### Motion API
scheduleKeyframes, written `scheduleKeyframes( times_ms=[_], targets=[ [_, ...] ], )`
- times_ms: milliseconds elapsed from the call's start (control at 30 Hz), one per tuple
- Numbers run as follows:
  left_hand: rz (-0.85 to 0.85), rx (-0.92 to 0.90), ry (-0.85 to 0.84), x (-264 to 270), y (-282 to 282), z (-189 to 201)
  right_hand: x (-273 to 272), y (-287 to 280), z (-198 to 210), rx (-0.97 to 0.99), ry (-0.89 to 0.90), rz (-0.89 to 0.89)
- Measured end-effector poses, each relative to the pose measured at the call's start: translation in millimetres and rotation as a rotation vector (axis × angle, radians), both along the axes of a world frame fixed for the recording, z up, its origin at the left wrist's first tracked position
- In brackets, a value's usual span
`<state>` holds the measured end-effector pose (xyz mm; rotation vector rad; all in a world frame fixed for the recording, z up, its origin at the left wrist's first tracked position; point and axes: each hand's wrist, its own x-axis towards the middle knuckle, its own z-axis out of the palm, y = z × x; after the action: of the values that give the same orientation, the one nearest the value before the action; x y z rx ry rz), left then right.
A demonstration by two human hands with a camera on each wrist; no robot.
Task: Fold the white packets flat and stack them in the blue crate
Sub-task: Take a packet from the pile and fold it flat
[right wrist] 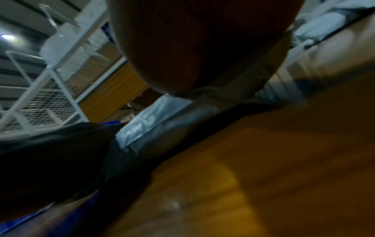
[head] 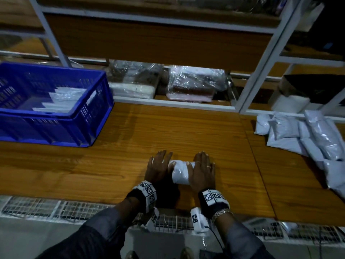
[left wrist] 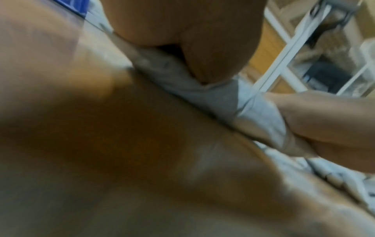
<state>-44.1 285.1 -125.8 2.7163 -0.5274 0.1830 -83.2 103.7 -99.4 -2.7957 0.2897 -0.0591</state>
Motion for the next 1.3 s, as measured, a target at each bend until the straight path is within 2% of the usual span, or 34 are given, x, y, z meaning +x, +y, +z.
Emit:
scheduleKeyframes(
  times_ms=[67,167,233,400,500,667,767,900,1133,1300],
  targets=[
    [0.019,0.006,-0.025,1,-2,-1,5,7,9,-0.039,-0.020,0.112],
    [-0.010,0.030,-0.015,1,-8,-2,12,16,9,-0.103,0.059,0.247],
    [0.017,0.053,-0.001,1,-8,-6,15,18,4,-0.111,0.052,0.231],
    [0.028,0.047,-0.090,0,-8,-23,15,24,-2,-0.165,0.002,0.152],
    [0.020,0.068,-0.140,-3,-8,-30,16,26,-1,-0.169,0.052,0.138],
    [0.044,0.078,-0.068,4,-11,-20,21,20,-6,-0.058,0.044,0.151],
    [0.085,-0.013,-0.055,1,-4,-14,13,10,-4,0.055,-0.017,0.097],
    [0.018,-0.049,-0.094,-14,11,-32,-4,-4,-7,0.122,0.009,0.007],
    [0.007,-0.070,-0.097,-13,7,-33,0,0,-14,0.069,0.009,0.000],
    [-0.055,0.059,-0.021,-9,11,-36,1,1,-8,0.064,0.052,-0.002]
  ],
)
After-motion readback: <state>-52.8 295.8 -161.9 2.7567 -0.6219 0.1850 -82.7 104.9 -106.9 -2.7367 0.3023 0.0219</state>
